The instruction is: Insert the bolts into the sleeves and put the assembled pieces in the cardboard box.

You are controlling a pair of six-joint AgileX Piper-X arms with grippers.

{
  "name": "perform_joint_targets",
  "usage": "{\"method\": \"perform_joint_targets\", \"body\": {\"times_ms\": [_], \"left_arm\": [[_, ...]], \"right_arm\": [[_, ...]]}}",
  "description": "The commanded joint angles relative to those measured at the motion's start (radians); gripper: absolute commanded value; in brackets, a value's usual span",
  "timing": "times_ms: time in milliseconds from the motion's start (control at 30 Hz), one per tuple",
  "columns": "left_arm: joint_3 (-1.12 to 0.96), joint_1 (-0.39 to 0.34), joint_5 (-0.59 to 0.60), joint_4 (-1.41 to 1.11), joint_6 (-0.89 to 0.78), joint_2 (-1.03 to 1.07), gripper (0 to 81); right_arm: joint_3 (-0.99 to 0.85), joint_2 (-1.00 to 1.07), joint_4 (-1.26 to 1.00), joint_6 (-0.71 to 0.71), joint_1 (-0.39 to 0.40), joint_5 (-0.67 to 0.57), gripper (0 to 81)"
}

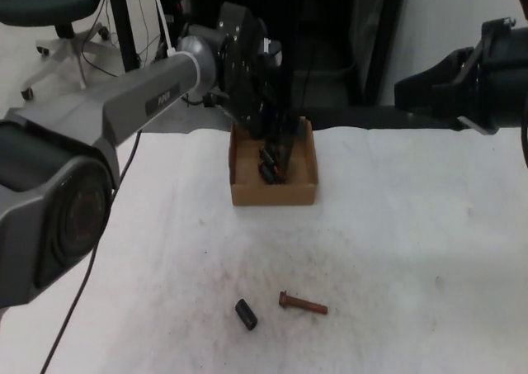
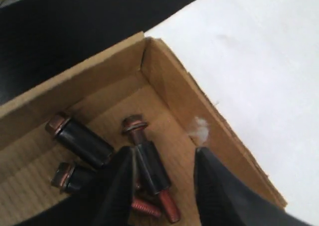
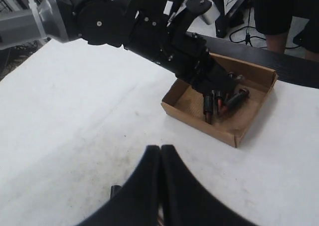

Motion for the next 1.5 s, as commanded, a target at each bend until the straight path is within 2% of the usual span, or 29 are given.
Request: {"method": "perform_joint_targets", "body": {"times_ms": [0,100,200,333,400,467,500,567,633,767,900,1100,1200,1367,1467], "left_arm": [[-0.043,0.001,0.013,-0.006,-0.003,-0.019,40.2],[-0.103,0.001,0.018,0.051,-0.044,-0.019,40.2],[-0.167,0.001,0.02,0.231,-0.063,-0.031,40.2],[-0.191,-0.037,0.136,0.582,-0.035,-0.049,38.1],[-0.178,-0.07,0.117,0.727,0.05,-0.058,25.8],[-0.128,-0.11,0.086,0.751,0.058,-0.09,7.2],[-0.098,-0.125,0.086,0.751,0.07,-0.105,0.4],[-0.046,-0.159,0.077,0.758,0.099,-0.154,0.1],[0.014,-0.19,0.008,0.769,0.116,-0.215,0.3],[0.153,-0.215,-0.244,0.779,0.188,-0.369,0.3],[0.376,-0.172,-0.388,0.704,0.215,-0.571,0.3],[0.888,-0.036,-0.379,0.39,0.055,-0.952,0.3],[1.121,0.01,-0.306,0.19,-0.062,-1.172,0.3],[1.399,0.033,-0.04,-0.166,-0.166,-1.449,0.3],[1.472,0.033,-0.014,-0.243,-0.257,-1.527,0.3]], "right_arm": [[-0.003,-0.012,0.004,-0.008,-0.003,-0.005,0.3],[-0.003,-0.012,0.004,-0.008,-0.003,-0.005,0.3],[-0.003,-0.012,0.001,-0.008,-0.003,-0.005,0.3],[-0.003,-0.012,-0.006,-0.008,-0.003,-0.005,0.3],[-0.003,-0.012,-0.006,-0.039,-0.003,-0.005,0.3],[-0.003,-0.012,0.002,-0.076,-0.003,-0.005,0.3],[-0.003,-0.012,0.008,-0.083,-0.003,-0.005,0.3],[-0.003,-0.012,0.016,-0.084,-0.003,-0.005,0.3],[-0.003,-0.012,0.023,-0.084,-0.003,-0.005,0.3],[-0.003,-0.012,0.048,-0.095,-0.003,-0.005,0.3],[-0.001,-0.005,0.075,-0.109,-0.003,-0.005,0.3],[0.022,0.036,0.082,-0.23,0.003,-0.005,0.3],[0.022,0.09,0.06,-0.267,0.023,-0.003,0.3],[0.017,0.224,-0.059,-0.274,0.104,0.002,0.3],[0.001,0.312,-0.073,-0.338,0.154,0.033,0.3]]}}
